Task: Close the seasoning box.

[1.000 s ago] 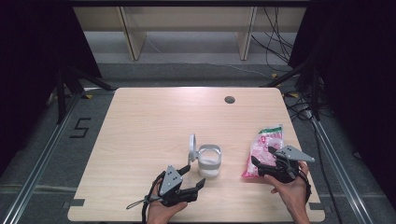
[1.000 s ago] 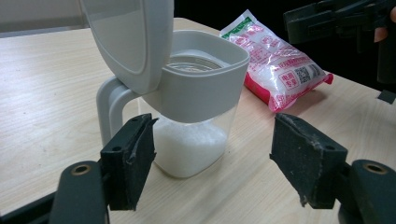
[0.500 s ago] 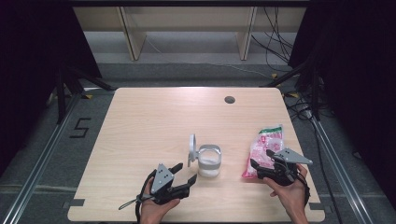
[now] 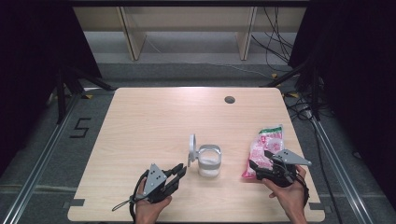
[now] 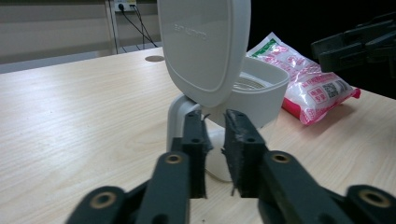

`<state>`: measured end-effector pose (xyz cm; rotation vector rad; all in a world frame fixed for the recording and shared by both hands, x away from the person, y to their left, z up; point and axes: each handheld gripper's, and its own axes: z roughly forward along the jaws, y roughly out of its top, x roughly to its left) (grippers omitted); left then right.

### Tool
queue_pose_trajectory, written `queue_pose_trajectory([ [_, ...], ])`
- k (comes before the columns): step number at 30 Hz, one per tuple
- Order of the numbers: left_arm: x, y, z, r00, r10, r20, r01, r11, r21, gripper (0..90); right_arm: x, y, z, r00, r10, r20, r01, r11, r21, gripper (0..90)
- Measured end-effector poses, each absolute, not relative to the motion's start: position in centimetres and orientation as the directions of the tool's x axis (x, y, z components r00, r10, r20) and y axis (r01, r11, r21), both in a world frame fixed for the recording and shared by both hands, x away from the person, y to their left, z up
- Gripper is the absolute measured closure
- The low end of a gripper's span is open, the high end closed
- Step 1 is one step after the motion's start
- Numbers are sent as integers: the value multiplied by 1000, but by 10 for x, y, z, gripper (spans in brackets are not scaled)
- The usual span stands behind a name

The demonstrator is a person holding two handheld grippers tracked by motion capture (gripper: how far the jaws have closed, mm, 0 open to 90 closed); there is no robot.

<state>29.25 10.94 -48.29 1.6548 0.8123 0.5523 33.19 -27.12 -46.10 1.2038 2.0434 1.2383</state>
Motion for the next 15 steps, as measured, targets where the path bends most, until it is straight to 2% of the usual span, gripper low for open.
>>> queue_pose_trajectory([
  [7, 297, 105, -480, 650, 758, -59, 221, -113, 969, 868, 330, -269, -462, -495, 867, 62, 462, 202, 864, 293],
  [9, 302, 106, -477, 660, 751, -25, 197, -141, 970, 874, 332, -271, -462, -509, 860, 41, 445, 222, 868, 295],
  [15, 308, 105, -471, 650, 759, -36, 191, -118, 974, 887, 333, -272, -463, -523, 851, 40, 440, 229, 868, 300],
])
